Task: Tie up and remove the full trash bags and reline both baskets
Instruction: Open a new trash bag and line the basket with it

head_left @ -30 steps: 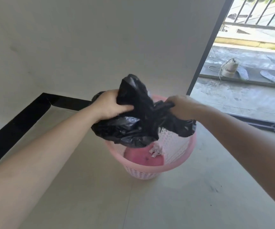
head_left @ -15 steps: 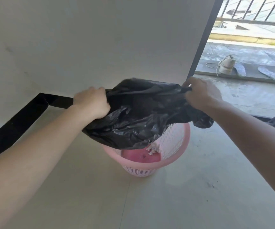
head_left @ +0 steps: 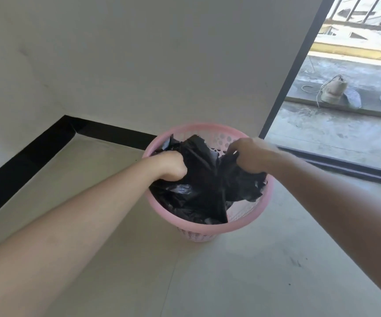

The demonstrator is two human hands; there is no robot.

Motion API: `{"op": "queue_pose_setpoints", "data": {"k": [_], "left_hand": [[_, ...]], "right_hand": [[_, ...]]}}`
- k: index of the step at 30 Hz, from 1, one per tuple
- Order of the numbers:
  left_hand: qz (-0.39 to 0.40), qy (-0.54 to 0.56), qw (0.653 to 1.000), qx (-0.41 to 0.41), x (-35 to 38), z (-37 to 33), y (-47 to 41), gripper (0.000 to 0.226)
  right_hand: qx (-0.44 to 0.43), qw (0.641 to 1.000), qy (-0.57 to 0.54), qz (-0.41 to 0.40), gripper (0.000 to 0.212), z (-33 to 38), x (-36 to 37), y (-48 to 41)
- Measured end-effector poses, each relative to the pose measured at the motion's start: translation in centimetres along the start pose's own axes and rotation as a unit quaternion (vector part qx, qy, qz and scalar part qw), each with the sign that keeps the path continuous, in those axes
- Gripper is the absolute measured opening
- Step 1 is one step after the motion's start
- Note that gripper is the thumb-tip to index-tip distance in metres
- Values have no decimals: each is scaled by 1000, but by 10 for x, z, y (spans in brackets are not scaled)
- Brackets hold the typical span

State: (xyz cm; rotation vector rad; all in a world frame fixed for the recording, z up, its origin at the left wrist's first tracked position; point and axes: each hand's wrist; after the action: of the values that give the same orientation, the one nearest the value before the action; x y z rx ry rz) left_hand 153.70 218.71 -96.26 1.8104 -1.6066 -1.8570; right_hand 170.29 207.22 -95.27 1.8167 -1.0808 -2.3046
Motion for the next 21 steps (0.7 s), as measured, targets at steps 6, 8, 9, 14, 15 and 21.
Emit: {"op": "queue_pose_setpoints", "data": {"k": [6,8,9,14,15,21], "left_hand": [[-169,100,977,84,-12,21,12,10],[-274,115,951,83,-14,24,16,15],[-326,100,938,70,-15,25,15,20],[-334,-88,939,-10,-6,21,-2,28],[-289,-124,949,-26,-4,16,-6,30],[-79,39,994,62,-5,-10,-6,22]], "right_hand": [[-14,987,88,-132,23,-8,-8,-14],[-13,989,70,-131,16,-11,-4,-16],[-10,989,56,-135,18,-12,-2,-18],[-10,971,-7,-237,35,-6,-9,-17],[-21,966,-14,-258,36,-3,-11,-15],[-59,970,-21,-236,31,1,-4,-7]]}}
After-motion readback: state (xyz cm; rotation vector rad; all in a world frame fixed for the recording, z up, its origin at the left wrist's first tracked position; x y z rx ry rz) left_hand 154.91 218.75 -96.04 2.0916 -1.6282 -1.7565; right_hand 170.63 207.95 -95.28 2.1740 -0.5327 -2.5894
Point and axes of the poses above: each hand's wrist, its own y-axis away from the middle knuckle, its own x-axis out of the palm, z = x × y, and after that the axes turned 15 degrees about z, right-handed
